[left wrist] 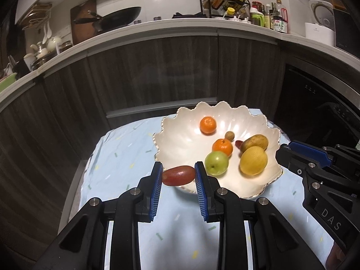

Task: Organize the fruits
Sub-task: 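Carry the red date and blueberry over the white bowl with both tools, then open the left gripper to drop the date while the right drops the blueberry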

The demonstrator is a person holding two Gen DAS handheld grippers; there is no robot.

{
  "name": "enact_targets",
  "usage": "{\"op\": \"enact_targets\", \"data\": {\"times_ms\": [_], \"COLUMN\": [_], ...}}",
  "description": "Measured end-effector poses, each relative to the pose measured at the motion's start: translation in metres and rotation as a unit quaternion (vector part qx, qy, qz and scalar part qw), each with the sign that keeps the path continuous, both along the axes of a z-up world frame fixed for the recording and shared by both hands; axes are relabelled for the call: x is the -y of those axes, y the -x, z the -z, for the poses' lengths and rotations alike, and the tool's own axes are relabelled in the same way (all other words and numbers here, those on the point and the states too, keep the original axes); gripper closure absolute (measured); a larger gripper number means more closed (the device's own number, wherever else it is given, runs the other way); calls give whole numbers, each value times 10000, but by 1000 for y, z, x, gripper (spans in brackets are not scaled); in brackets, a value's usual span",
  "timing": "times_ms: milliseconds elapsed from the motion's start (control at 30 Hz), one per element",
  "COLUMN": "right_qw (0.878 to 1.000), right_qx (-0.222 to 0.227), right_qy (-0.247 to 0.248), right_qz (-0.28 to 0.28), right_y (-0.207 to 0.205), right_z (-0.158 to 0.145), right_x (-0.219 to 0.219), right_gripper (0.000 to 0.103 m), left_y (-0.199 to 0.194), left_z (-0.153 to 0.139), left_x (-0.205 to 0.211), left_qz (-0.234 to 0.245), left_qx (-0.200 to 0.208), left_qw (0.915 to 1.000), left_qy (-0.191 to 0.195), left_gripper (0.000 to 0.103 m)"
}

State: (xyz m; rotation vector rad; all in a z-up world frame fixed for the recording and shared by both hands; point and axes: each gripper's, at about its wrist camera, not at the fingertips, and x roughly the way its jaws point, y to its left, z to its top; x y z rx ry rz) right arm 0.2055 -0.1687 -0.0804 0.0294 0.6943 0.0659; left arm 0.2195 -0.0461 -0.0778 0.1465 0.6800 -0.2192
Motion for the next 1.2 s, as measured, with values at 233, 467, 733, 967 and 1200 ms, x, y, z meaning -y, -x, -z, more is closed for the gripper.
{"op": "enact_targets", "data": {"times_ms": [233, 467, 733, 967, 1200], "right_qw": [10000, 9998, 9987, 9981, 9989], "right_qx": [-29, -180, -447, -570, -454], "right_qy": [-57, -117, -226, -231, -129], "right_qz": [13, -16, -97, -83, 43], "right_y": [-11, -24, -36, -39, -34], "right_z": [4, 18, 38, 46, 39], "right_x": [11, 18, 21, 23, 25], "right_gripper": [82, 82, 82, 80, 58], "left_y": [-16, -30, -39, -40, -36], "left_z": [7, 24, 41, 44, 40], "left_x": [14, 27, 35, 33, 31], "left_qz": [196, 422, 546, 453, 392], "left_qx": [-162, -393, -632, -705, -624], "left_qw": [9996, 9983, 9965, 9965, 9972], "left_qy": [94, 94, 29, -46, -151], "left_gripper": [74, 74, 73, 62, 50]}}
